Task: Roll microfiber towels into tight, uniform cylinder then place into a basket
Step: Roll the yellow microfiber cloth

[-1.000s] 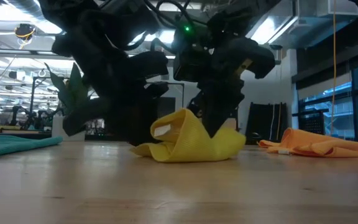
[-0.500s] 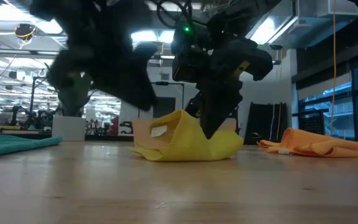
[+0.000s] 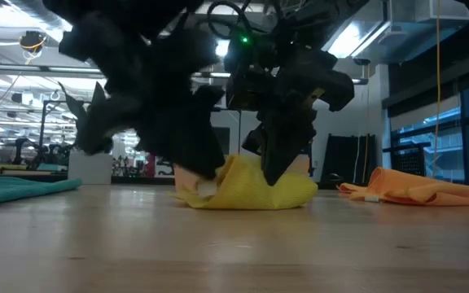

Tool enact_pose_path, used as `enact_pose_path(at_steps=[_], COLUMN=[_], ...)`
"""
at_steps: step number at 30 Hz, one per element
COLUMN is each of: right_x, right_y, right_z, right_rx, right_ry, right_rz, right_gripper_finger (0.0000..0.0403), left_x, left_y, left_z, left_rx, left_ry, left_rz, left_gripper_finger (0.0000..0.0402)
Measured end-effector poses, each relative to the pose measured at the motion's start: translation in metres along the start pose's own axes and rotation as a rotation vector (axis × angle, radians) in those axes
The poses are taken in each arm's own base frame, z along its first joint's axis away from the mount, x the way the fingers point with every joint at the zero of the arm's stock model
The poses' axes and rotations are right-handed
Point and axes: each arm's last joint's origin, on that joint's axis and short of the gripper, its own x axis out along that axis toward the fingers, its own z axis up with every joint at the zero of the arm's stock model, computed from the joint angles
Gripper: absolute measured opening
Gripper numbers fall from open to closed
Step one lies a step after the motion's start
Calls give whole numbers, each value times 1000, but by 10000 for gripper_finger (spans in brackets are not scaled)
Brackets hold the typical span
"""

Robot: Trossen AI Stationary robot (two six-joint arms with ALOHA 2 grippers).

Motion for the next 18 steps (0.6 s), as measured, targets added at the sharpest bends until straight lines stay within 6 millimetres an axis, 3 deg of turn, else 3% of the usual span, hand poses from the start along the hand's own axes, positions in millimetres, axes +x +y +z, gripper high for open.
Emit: enact_pose_path(at_steps=[10,18], right_x=[0,-3], right_y=[1,4], right_z=[1,5], right_rx=[19,14], right_ry=[-10,-17], right_rz=[1,1], right_gripper_finger=[29,88], left_x=[9,10], left_y=[-3,1], left_z=[-6,-9], left_rx=[5,-7], left_ry=[23,19], left_rz=[-45,-87], left_gripper_finger=[98,98])
